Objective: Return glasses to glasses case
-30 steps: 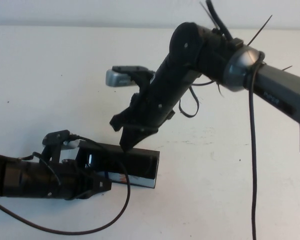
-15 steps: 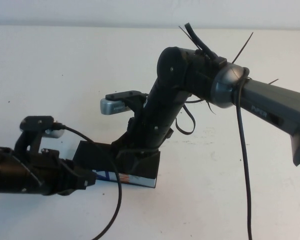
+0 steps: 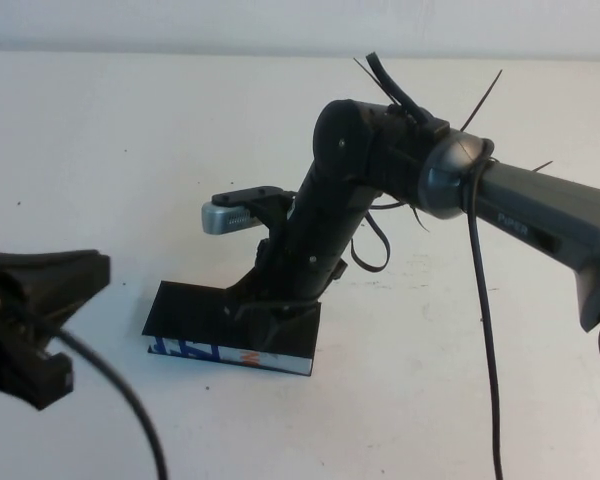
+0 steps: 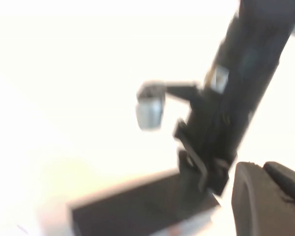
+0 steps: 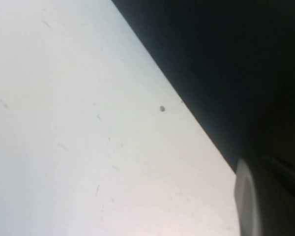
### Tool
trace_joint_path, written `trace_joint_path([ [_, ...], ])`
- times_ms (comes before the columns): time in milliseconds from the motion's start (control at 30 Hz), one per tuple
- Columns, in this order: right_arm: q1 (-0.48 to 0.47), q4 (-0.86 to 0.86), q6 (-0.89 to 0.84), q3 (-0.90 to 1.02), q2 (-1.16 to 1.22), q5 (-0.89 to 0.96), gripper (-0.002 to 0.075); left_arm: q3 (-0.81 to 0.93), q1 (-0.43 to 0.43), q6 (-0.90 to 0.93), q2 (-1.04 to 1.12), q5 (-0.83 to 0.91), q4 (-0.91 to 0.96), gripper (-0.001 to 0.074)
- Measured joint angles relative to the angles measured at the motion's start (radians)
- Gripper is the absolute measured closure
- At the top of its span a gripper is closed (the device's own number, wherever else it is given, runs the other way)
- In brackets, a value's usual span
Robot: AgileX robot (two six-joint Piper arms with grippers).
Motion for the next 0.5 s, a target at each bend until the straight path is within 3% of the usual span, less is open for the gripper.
trace_joint_path([
  [200, 0.002, -0.001, -0.006, 0.007, -0.076, -0.004, 0.0737, 0.111, 0.0, -0.011, -0.286, -0.215, 0.02, 0.0738],
  [500, 0.009, -0.046, 0.002, 0.007, -0.362, 0.005, 0.0737, 0.44, 0.0, 0.008, -0.702, -0.608, 0.018, 0.0738],
])
